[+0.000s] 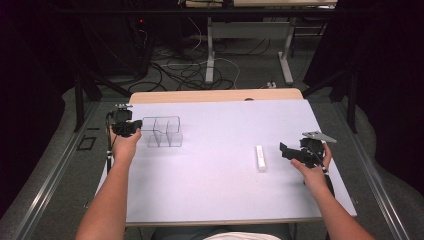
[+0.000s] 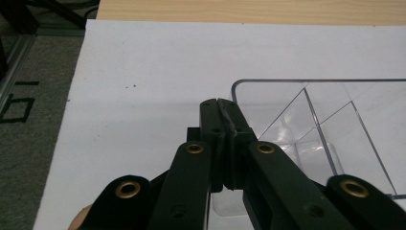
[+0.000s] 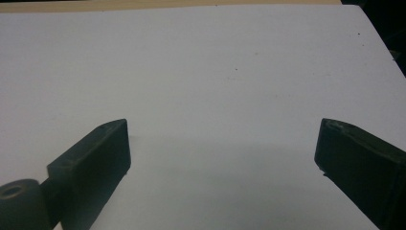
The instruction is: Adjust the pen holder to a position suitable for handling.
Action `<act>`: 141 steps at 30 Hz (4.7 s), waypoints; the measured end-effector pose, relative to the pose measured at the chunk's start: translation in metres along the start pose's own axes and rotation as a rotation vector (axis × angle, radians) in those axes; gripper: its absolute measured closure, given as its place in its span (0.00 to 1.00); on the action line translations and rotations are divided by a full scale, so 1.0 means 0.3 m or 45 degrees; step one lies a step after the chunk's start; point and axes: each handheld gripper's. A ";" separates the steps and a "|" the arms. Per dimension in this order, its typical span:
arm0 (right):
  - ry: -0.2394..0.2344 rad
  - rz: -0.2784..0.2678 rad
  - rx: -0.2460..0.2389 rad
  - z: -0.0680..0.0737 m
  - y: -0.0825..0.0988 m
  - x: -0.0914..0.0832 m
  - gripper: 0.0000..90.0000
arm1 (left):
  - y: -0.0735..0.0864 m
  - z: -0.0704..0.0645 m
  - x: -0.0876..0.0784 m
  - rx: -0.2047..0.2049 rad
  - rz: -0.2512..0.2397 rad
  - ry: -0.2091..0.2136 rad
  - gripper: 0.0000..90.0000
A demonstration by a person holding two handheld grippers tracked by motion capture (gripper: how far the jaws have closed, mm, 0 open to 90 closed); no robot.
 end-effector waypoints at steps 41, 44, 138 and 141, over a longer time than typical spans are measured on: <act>-0.004 0.022 -0.009 -0.003 0.006 0.008 0.05 | 0.031 -0.305 0.037 -0.004 -0.018 0.200 1.00; -0.006 0.023 -0.005 -0.001 0.006 0.008 0.05 | 0.033 -0.328 0.042 -0.003 -0.027 0.210 1.00; -0.088 0.225 -0.023 0.080 -0.044 -0.026 0.32 | 0.249 -0.278 -0.138 0.269 -0.197 0.468 0.18; -0.087 0.250 -0.037 0.085 -0.054 -0.024 0.33 | 0.267 -0.286 -0.130 0.274 -0.168 0.490 0.16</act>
Point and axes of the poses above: each handheld gripper's, and its own axes: x roughly forward along the jaws, y roughly out of its underside, z roughly to its left, and after that the axes turned 1 degree about z, right-handed
